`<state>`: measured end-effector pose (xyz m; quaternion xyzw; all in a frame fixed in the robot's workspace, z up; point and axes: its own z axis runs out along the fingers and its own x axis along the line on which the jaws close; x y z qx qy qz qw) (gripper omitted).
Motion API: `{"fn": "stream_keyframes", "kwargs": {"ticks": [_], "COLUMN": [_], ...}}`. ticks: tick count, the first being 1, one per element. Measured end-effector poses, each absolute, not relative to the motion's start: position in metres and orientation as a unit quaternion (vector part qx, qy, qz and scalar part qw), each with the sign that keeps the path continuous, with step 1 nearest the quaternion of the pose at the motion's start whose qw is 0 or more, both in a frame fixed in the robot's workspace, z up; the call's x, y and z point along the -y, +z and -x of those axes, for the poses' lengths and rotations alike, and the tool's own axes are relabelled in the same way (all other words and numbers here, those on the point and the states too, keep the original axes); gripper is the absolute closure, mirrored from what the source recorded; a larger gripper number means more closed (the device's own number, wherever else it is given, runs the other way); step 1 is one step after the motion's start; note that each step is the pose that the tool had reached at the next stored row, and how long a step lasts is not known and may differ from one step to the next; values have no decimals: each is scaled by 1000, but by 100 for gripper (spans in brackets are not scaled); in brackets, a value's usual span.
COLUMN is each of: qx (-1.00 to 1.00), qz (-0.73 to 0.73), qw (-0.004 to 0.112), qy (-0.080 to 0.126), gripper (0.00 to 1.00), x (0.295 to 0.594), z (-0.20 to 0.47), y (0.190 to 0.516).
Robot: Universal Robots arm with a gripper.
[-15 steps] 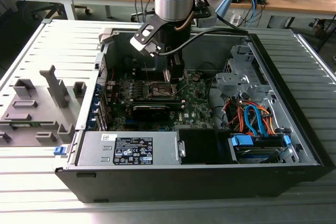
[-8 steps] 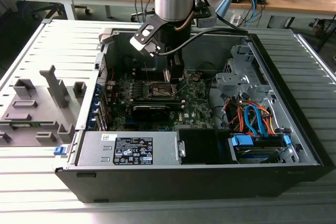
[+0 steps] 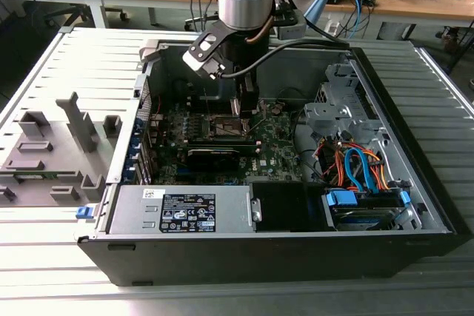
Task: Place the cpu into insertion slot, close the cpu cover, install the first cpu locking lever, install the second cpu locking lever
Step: 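Place the cpu into insertion slot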
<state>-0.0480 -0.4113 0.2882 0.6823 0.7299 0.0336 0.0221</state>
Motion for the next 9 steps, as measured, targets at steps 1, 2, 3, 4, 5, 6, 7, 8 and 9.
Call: {"fn": "stream_keyframes", "kwargs": {"ticks": [1,2,3,4,5,6,7,8,9], "qx": [-729,-727,-726,-725,-723,-720,-718,-716,-714], "qz": [-684,-685,-687,-688,-690,-693,-695,-697,-699], "qw": [22,22,22,22,22,23,23,23,23], "qy": [34,34,33,33,33,33,33,33,33], "gripper": [46,46,46,46,46,46,46,46,46], "x": [411,411,411,411,411,411,411,411,411], "z": [48,48,48,48,48,48,48,48,48], "y": [288,288,288,288,288,288,288,288,288]}}
